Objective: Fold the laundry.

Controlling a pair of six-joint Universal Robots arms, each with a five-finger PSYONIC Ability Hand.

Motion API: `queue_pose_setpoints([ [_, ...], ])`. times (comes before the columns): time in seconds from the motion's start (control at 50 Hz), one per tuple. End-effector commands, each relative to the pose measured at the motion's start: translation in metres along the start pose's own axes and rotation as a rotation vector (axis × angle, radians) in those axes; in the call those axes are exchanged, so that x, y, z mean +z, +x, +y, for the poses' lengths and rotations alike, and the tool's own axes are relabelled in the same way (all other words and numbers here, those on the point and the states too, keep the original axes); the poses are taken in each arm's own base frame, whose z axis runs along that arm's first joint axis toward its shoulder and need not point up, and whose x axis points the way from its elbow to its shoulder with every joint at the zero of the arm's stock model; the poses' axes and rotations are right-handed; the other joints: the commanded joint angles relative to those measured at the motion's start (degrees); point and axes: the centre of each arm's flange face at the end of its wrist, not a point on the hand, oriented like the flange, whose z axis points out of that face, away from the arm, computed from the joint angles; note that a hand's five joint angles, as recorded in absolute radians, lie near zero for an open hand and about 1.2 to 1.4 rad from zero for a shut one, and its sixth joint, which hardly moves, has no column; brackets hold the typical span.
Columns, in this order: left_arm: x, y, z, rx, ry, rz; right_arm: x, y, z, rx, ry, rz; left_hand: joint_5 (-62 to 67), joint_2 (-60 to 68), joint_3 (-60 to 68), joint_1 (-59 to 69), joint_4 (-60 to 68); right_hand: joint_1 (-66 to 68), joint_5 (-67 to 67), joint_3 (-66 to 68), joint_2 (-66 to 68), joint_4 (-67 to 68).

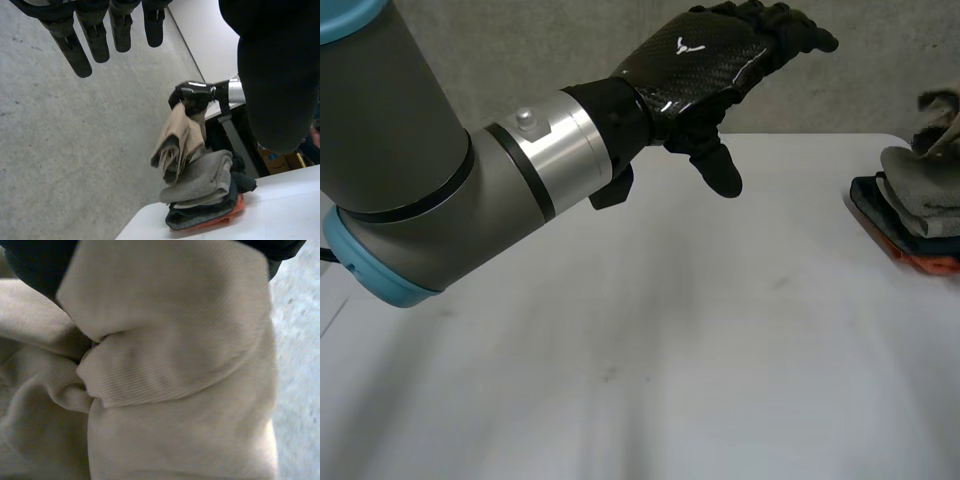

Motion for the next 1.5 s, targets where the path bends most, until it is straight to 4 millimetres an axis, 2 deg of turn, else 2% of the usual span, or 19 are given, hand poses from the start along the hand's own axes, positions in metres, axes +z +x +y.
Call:
queue_pose_setpoints([
  [0.02,-0.001,-0.001,-0.002,0.003,0.009,-0.006,0.011,0.016,0.001,0.175,0.154,0.012,-2.22,-0.95,-0.94,-0.32,-1.05,18.56,11.96,11.64,13.35,10.56],
  [0.08,-0.001,0.000,0.002,-0.003,-0.001,-0.006,0.004,0.017,0.019,0.219,0.149,0.014,-2.05,-0.78,-0.77,-0.15,-0.89,18.56,11.96,11.64,13.35,10.56],
  [0.22,-0.001,0.000,0.010,-0.012,-0.021,-0.004,-0.041,0.003,0.106,0.334,-0.047,-0.010,-2.05,-0.78,-0.77,-0.15,-0.89,18.56,11.96,11.64,13.35,10.56],
  [0.34,-0.001,0.001,0.019,-0.022,-0.040,-0.001,-0.067,0.011,0.124,0.300,-0.131,-0.019,-2.05,-0.78,-0.77,-0.15,-0.89,18.56,11.96,11.64,13.35,10.56],
  [0.38,-0.001,0.001,0.020,-0.024,-0.044,-0.001,-0.075,0.016,0.120,0.305,-0.162,0.004,-2.05,-0.78,-0.77,-0.15,-0.89,-8.81,-15.41,-15.73,-14.03,-16.82],
  [0.42,-0.001,0.001,0.020,-0.023,-0.044,-0.001,-0.077,0.019,0.110,0.317,-0.181,0.017,-2.05,-0.78,-0.77,-0.15,-0.88,-50.14,-56.74,-57.06,-55.36,-58.15],
  [0.5,-0.002,0.001,0.019,-0.024,-0.044,-0.001,-0.075,0.030,0.069,0.301,-0.217,0.031,-1.88,-0.61,-0.60,0.02,-0.72,-51.44,-58.04,-58.36,-56.65,-59.44],
  [0.68,-0.005,0.008,0.015,-0.023,-0.040,0.008,-0.088,0.070,-0.001,-0.070,-0.352,0.139,-2.05,-0.78,-0.77,-0.15,-0.89,-51.44,-58.04,-58.36,-56.65,-59.44],
  [0.88,-0.005,0.000,-0.020,0.026,0.057,-0.048,-0.069,0.099,-0.043,-0.612,-0.433,0.417,-1.55,-0.28,-0.27,0.36,-0.38,-51.44,-58.04,-58.36,-56.65,-59.44],
  [0.96,-0.004,-0.018,-0.041,0.067,0.131,-0.180,-0.013,0.021,-0.065,-0.679,-0.195,0.313,-2.55,-1.28,-1.27,-0.65,-1.39,-51.44,-58.04,-58.36,-56.65,-59.44],
  [0.98,-0.004,-0.026,-0.046,0.078,0.150,-0.226,0.001,-0.015,-0.073,-0.670,-0.108,0.256,-2.72,-1.45,-1.44,-0.82,-1.56,-51.44,-58.04,-58.36,-56.65,-59.44],
  [1.06,-0.016,-0.072,-0.059,0.133,0.185,-0.465,0.005,-0.088,-0.093,-0.643,0.048,0.142,-2.77,-1.50,-1.49,-0.87,-1.60,-51.44,-58.04,-58.36,-56.65,-59.44],
  [1.1,-0.034,-0.114,-0.052,0.203,0.136,-0.635,0.001,-0.118,-0.098,-0.620,0.086,0.076,-2.77,-1.50,-1.49,-0.87,-1.60,-51.44,-58.04,-58.36,-56.65,-59.44],
  [1.12,-0.043,-0.131,-0.046,0.247,0.089,-0.700,-0.006,-0.150,-0.105,-0.591,0.127,0.004,-2.77,-1.50,-1.49,-0.87,-1.60,-51.44,-58.04,-58.36,-56.65,-59.44],
  [1.2,-0.072,-0.177,-0.005,0.446,-0.165,-0.853,-0.040,-0.222,-0.100,-0.486,0.109,-0.162,-2.77,-1.50,-1.49,-0.87,-1.60,-51.44,-58.04,-58.36,-56.65,-59.44],
  [1.32,-0.091,-0.225,0.085,0.593,-0.472,-0.862,-0.095,-0.287,-0.078,-0.394,0.008,-0.337,-2.77,-1.50,-1.49,-0.87,-1.60,-51.44,-58.04,-58.36,-56.65,-59.44],
  [1.34,-0.105,-0.248,0.110,0.611,-0.537,-0.885,-0.101,-0.290,-0.075,-0.388,-0.009,-0.349,-2.77,-1.50,-1.49,-0.87,-1.60,-51.44,-58.04,-58.36,-56.65,-59.44],
  [1.42,-0.128,-0.291,0.168,0.612,-0.594,-0.896,-0.125,-0.303,-0.061,-0.363,-0.078,-0.398,-2.77,-1.50,-1.49,-0.87,-1.60,-51.44,-58.04,-58.36,-56.65,-59.44],
  [1.5,-0.126,-0.305,0.218,0.602,-0.564,-0.772,-0.139,-0.304,-0.052,-0.348,-0.132,-0.414,-2.77,-1.50,-1.49,-0.87,-1.60,-51.44,-58.04,-58.36,-56.65,-59.44],
])
